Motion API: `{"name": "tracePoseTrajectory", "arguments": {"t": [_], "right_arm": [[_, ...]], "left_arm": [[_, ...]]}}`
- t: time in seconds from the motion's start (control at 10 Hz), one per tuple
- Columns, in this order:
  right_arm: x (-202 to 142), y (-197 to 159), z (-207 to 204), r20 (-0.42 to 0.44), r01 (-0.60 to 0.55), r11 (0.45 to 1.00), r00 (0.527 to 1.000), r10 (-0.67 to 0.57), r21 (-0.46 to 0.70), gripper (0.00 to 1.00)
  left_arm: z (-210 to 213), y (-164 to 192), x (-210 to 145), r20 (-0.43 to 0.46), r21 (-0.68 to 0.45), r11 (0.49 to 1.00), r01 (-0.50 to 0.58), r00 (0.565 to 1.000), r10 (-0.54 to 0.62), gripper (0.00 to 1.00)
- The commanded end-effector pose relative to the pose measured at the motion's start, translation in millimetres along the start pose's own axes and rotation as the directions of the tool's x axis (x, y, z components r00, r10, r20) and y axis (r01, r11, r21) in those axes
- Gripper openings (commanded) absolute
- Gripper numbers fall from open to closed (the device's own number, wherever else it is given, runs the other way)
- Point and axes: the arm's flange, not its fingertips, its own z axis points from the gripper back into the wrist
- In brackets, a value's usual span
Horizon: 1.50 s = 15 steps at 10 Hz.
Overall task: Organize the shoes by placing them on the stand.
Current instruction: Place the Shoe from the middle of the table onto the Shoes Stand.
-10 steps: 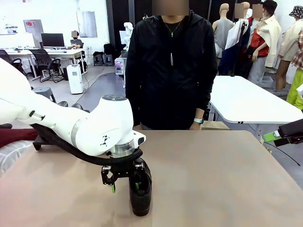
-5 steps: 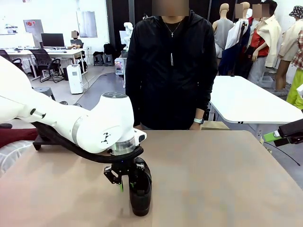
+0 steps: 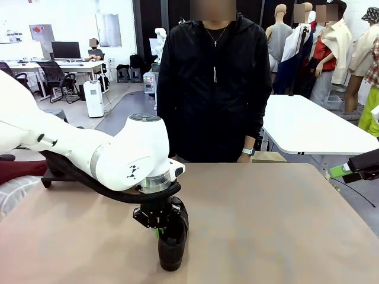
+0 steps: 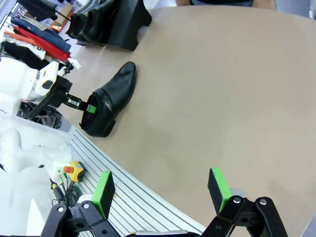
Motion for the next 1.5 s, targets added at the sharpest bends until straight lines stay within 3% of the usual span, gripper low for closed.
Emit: {"name": "tracePoseTrajectory", "arguments": {"t": [0.0, 0.1, 0.3, 0.5, 0.7, 0.8, 0.9, 1.0, 1.3, 1.4], "right_arm": [[2, 2, 3, -0.001, 0.018, 1.0, 1.0, -0.018, -0.001, 1.0], [2, 2, 3, -0.001, 0.018, 1.0, 1.0, -0.018, -0.001, 1.0], [2, 2, 3, -0.001, 0.018, 1.0, 1.0, -0.018, -0.001, 1.0], [2, 2, 3, -0.001, 0.018, 1.0, 1.0, -0.018, -0.001, 1.0], [2, 2, 3, -0.001, 0.018, 1.0, 1.0, -0.018, -0.001, 1.0], [2, 2, 3, -0.001, 0.018, 1.0, 1.0, -0.018, -0.001, 1.0], [2, 2, 3, -0.001, 0.018, 1.0, 1.0, -0.018, -0.001, 1.0], [2, 2, 3, -0.001, 0.018, 1.0, 1.0, -0.018, -0.001, 1.0], [2, 2, 3, -0.001, 0.018, 1.0, 1.0, -0.018, -0.001, 1.0], [2, 2, 3, -0.001, 0.018, 1.0, 1.0, -0.018, -0.001, 1.0]], "left_arm": [[42, 4, -7, 0.042, 0.003, 0.995, 0.1, 0.994, -0.1, 0.0], [78, 15, -25, 0.067, 0.023, 0.967, 0.252, 0.965, -0.253, 0.0], [123, 42, -48, 0.21, 0.075, 0.936, 0.344, 0.912, -0.352, 0.0], [140, 68, -43, 0.328, 0.088, 0.967, 0.24, 0.909, -0.256, 0.0], [153, 90, -26, 0.483, -0.022, 0.984, 0.177, 0.864, -0.145, 0.0], [157, 97, -12, 0.578, -0.088, 0.993, 0.078, 0.816, -0.012, 0.0], [162, 100, 2, 0.55, -0.199, 0.971, -0.135, 0.804, 0.225, 0.0], [168, 97, -21, 0.477, -0.02, 0.991, 0.133, 0.872, -0.107, 0.0], [168, 97, -21, 0.477, -0.02, 0.991, 0.133, 0.872, -0.107, 0.0], [159, 97, -16, 0.479, -0.044, 0.996, 0.082, 0.876, -0.051, 0.0]]}}
